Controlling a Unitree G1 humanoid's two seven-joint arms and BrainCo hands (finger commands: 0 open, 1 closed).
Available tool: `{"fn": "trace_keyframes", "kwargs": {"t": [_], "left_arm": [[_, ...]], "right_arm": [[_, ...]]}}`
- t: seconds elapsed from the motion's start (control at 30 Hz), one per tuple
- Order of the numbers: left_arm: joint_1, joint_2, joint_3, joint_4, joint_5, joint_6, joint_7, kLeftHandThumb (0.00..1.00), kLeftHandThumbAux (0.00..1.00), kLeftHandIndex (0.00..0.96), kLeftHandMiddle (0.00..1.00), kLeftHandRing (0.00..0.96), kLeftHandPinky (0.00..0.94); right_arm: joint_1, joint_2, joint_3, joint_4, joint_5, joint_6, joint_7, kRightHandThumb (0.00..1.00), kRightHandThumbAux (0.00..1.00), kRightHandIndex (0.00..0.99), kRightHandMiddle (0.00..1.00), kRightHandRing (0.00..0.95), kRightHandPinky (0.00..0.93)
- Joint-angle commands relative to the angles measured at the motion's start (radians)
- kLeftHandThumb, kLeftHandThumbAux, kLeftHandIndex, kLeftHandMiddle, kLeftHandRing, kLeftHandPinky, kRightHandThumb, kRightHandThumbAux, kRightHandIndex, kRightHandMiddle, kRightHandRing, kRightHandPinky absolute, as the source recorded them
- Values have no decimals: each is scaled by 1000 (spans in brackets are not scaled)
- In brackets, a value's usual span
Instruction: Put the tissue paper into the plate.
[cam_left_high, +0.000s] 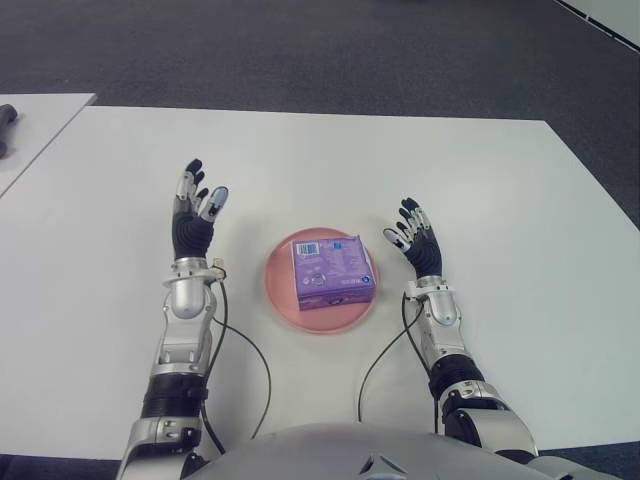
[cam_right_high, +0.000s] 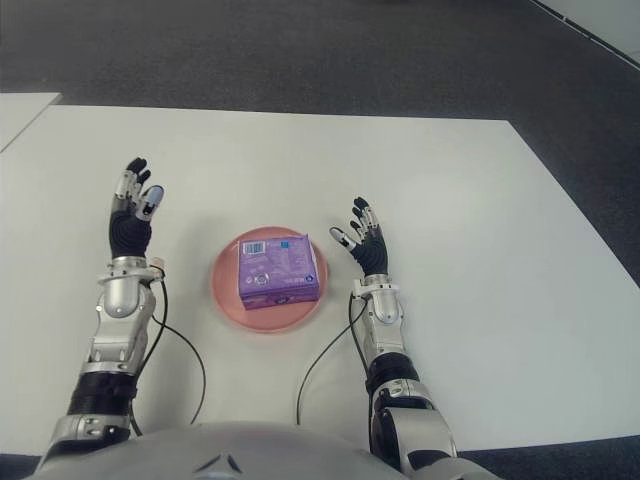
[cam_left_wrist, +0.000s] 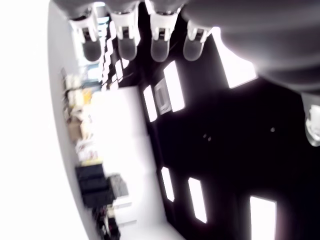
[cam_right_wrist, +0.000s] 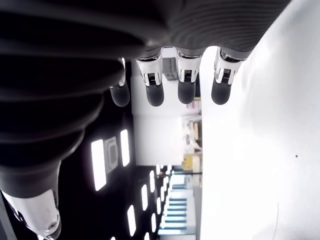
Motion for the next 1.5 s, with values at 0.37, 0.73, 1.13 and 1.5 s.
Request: {"fn": "trace_keyframes", "kwargs": {"t": [0.37,0.73,1.13,1.5], "left_arm": [[57,-28,-37,73,29,-33,-9,0,355,0,0,0,0],[54,-32,-59,126,46,-86,1,0,366,0,0,0,0],[49,-40,-78,124,46,-52,-18,0,382,0,0,0,0],[72,-69,-123,128,27,-41,-53,0,383,0,0,0,0]], "right_arm": [[77,11,1,51,-1,53,1,118,674,17,19,18,60],[78,8,0,49,1,55,5,118,674,17,19,18,60],[69,4,-3,52,5,61,8,118,674,17,19,18,60],[57,3,-4,61,5,64,6,118,674,17,19,18,60]]}}
